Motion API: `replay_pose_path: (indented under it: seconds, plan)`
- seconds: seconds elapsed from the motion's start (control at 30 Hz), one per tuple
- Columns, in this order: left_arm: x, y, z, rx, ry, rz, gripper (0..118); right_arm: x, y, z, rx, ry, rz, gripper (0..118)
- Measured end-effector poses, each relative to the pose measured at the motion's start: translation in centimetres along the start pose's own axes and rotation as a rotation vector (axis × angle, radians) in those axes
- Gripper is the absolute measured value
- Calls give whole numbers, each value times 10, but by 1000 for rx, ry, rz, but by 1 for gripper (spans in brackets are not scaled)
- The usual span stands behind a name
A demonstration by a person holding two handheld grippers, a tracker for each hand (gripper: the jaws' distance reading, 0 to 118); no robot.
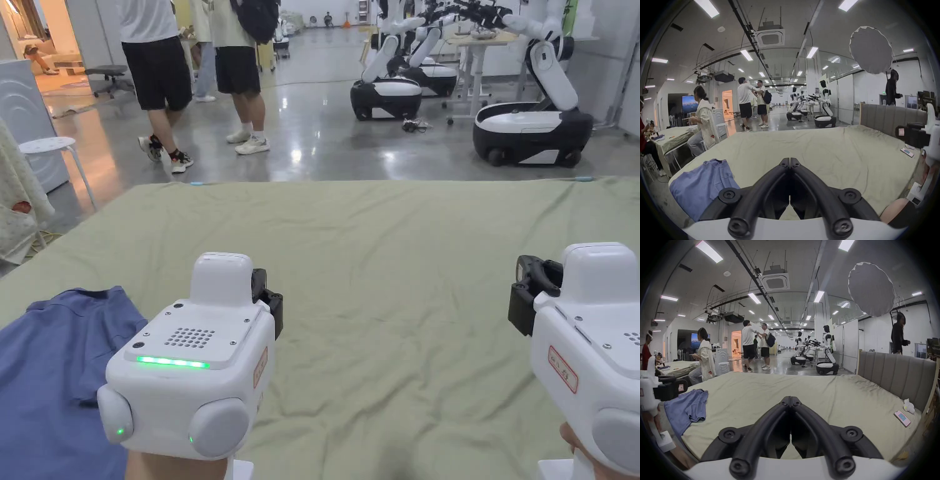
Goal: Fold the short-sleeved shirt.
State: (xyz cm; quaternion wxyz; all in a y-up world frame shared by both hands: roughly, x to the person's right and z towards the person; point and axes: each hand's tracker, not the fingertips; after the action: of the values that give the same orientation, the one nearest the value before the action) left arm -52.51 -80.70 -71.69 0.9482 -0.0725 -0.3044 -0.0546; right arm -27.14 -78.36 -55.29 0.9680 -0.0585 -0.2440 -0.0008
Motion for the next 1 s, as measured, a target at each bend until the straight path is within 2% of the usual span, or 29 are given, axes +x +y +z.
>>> replay_pose_path:
  seconds: [0.1, 0.2, 0.3, 0.43, 0.63, 0.73, 1.0]
  plan:
    - [0, -2, 0, -11, -2, 20, 0, -8, 6, 5, 2, 12, 1, 1]
    - [-7, -2, 3, -4, 12, 17, 0, -20, 9, 6, 12, 37, 45, 1]
    - [-18, -2, 8, -2, 52, 11, 0, -33, 13, 5, 21, 93, 54, 1]
    - [-41, -6, 22, -8, 130, 11, 0, -48, 17, -7, 31, 192, 40, 1]
    - [-84, -11, 56, 5, 326, 54, 0, -79, 16, -7, 32, 382, 40, 1]
    - [-103, -15, 71, -3, 401, 69, 0, -92, 17, -2, 28, 438, 29, 1]
    - [-136, -6, 98, -4, 485, 111, 0, -113, 19, 11, 43, 503, 34, 1]
